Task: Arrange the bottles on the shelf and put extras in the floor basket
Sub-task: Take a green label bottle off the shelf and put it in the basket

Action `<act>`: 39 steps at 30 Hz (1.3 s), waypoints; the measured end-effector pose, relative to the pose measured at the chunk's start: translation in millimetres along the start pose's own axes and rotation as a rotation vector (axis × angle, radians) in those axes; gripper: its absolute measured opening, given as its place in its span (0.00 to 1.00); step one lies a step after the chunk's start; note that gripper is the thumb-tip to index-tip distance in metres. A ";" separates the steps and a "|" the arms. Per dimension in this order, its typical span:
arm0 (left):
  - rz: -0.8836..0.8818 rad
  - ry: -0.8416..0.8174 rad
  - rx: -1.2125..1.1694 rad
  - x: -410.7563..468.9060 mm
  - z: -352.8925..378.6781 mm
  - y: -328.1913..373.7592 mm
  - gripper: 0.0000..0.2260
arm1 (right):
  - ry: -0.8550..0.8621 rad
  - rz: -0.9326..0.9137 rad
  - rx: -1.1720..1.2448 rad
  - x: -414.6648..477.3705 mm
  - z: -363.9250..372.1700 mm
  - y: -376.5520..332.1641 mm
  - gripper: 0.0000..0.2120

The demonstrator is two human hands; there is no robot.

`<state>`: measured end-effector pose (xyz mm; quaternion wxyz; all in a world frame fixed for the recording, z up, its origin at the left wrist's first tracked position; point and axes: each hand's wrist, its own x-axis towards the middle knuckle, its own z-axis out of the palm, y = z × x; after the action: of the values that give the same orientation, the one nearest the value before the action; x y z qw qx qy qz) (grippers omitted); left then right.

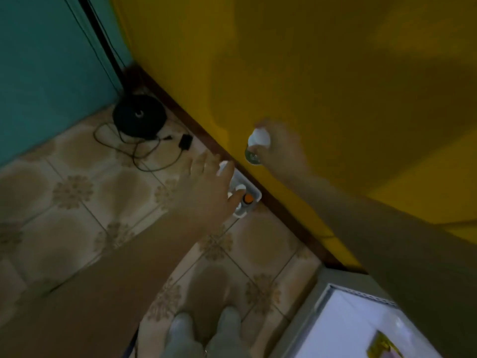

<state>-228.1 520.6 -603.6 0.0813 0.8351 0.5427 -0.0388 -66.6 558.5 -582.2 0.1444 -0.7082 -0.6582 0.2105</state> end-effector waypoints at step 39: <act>-0.090 -0.180 0.107 62.8 204.7 -70.1 0.30 | -0.206 -0.098 -0.302 88.3 221.9 104.7 0.23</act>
<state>-261.6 568.6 -821.2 0.0832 0.8061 0.5675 -0.1460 -79.8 620.5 -835.1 -0.0217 -0.6637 -0.7273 0.1736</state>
